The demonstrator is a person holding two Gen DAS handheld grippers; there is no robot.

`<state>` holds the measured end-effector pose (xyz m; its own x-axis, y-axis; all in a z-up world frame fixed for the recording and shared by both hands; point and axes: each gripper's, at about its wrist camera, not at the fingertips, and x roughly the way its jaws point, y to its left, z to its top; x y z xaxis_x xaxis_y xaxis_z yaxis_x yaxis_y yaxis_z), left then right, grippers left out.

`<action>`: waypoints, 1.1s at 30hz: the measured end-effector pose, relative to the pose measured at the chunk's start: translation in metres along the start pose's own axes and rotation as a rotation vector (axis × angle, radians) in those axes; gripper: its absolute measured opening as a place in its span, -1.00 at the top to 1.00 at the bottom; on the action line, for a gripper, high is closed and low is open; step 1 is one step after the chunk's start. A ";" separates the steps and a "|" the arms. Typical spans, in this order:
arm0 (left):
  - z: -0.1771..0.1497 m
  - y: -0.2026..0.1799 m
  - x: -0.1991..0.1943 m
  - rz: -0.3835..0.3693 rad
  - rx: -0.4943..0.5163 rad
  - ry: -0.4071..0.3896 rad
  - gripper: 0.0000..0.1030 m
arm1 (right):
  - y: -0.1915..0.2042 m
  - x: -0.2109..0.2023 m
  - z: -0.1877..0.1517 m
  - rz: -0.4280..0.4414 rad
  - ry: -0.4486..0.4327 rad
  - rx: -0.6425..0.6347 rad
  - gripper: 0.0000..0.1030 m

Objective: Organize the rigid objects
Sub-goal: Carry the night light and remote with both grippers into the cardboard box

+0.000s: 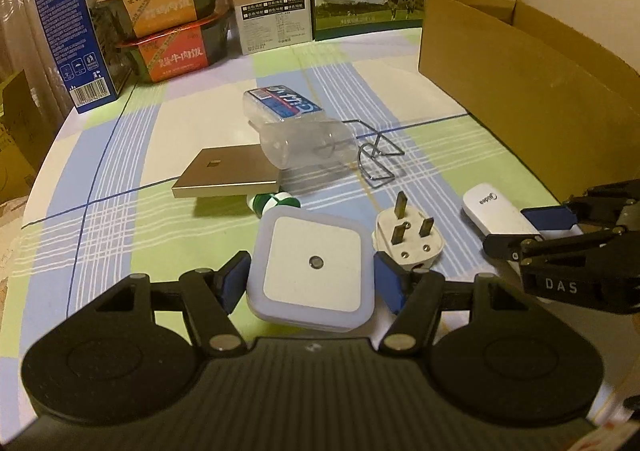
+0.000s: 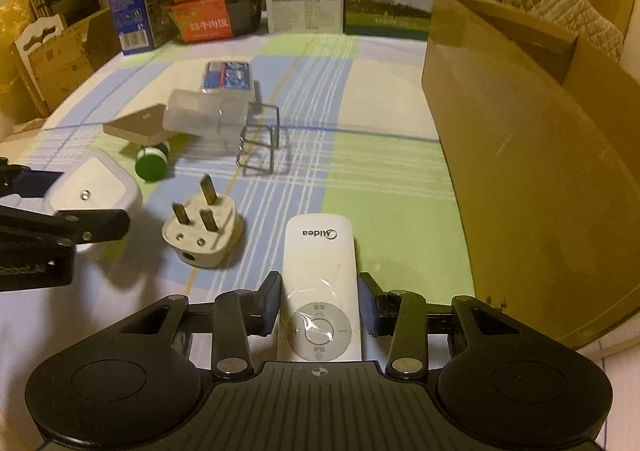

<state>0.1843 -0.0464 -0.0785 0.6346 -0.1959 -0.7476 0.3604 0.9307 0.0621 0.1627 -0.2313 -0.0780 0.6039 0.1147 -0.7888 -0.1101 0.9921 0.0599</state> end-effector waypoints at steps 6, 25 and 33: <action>0.006 0.001 -0.007 -0.023 -0.043 -0.012 -0.21 | 0.004 -0.021 0.010 0.025 -0.071 0.010 0.28; 0.035 -0.046 -0.081 -0.036 -0.110 -0.133 -0.21 | -0.021 -0.121 0.035 0.020 -0.237 0.045 0.28; 0.079 -0.102 -0.108 -0.114 -0.039 -0.189 -0.21 | -0.067 -0.171 0.045 -0.019 -0.283 0.087 0.28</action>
<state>0.1325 -0.1444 0.0483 0.7098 -0.3512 -0.6106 0.4122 0.9100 -0.0442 0.1024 -0.3148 0.0808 0.8028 0.0935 -0.5889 -0.0359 0.9934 0.1089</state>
